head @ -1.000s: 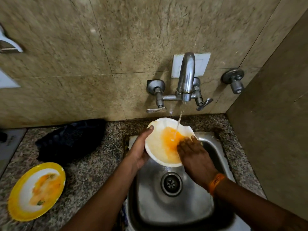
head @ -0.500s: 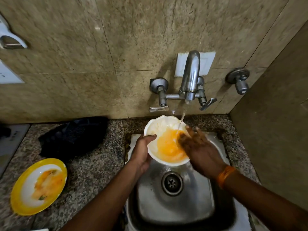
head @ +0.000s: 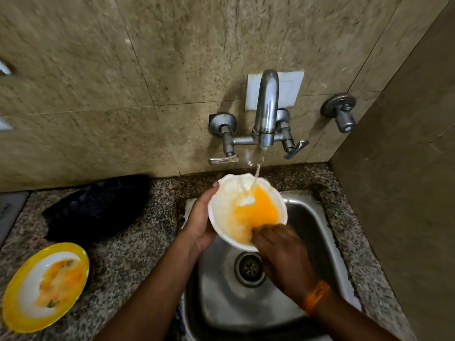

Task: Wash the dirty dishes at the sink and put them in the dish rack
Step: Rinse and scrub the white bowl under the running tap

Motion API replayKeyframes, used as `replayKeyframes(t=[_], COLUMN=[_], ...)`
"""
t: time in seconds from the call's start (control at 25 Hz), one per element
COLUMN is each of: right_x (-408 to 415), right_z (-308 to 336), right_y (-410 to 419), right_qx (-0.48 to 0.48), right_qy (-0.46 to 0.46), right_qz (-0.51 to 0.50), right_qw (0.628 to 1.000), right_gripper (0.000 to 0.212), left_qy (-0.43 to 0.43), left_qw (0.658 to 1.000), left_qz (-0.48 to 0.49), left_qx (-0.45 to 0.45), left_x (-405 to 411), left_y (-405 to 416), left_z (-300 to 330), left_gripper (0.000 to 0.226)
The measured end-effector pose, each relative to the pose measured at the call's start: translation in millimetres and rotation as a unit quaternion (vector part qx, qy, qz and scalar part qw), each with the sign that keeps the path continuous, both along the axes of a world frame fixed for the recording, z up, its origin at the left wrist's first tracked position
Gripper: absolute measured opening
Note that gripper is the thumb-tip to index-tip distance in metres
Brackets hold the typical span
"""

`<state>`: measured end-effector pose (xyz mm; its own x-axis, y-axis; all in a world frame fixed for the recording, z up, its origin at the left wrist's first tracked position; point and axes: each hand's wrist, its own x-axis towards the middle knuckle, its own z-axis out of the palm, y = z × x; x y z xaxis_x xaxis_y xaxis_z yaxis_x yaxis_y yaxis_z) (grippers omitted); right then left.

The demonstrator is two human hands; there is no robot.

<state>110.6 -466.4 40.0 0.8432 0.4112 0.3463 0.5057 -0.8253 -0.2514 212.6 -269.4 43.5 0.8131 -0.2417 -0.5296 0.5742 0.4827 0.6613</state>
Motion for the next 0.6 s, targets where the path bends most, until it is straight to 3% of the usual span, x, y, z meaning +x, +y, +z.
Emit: replayKeyframes(t=[0.08,0.12,0.16,0.24,0.32,0.44,0.52,0.6], right_x=[-11,-15,-19,-24,-25,-27,-29,-28], right_z=[-3,-4,-6,-9,-19,-25,-26,-28], right_y=[10,16,23,36,37,34,33,31], right_qx=[0.15,0.254,0.353,0.506,0.575,0.666,0.683,0.685], right_qy=[0.05,0.101,0.171,0.323,0.409,0.492,0.517,0.523], right_qz=[-0.01,-0.028,-0.052,-0.105,-0.172,-0.185,-0.181,-0.179], right_qw=[0.987,0.962,0.918,0.793,0.687,0.53,0.483,0.474], right_gripper=[0.037,0.031,0.029,0.037,0.061,0.06,0.059,0.06], left_qy=[-0.029,-0.032,-0.028,-0.005,-0.003,-0.043,-0.057,-0.057], left_qw=[0.999,0.999,0.999,0.985,0.954,0.918,0.904,0.896], left_qz=[0.02,0.022,0.028,0.029,-0.009,-0.031,-0.047,-0.063], left_qx=[-0.014,-0.01,0.022,0.167,0.299,0.394,0.422,0.436], left_x=[-2,-5,-9,-17,-26,-40,-44,-46], left_y=[2,2,3,6,12,22,27,29], left_z=[-5,-7,-12,-22,-33,-39,-39,-44], left_gripper=[0.051,0.05,0.052,0.053,0.051,0.037,0.031,0.043])
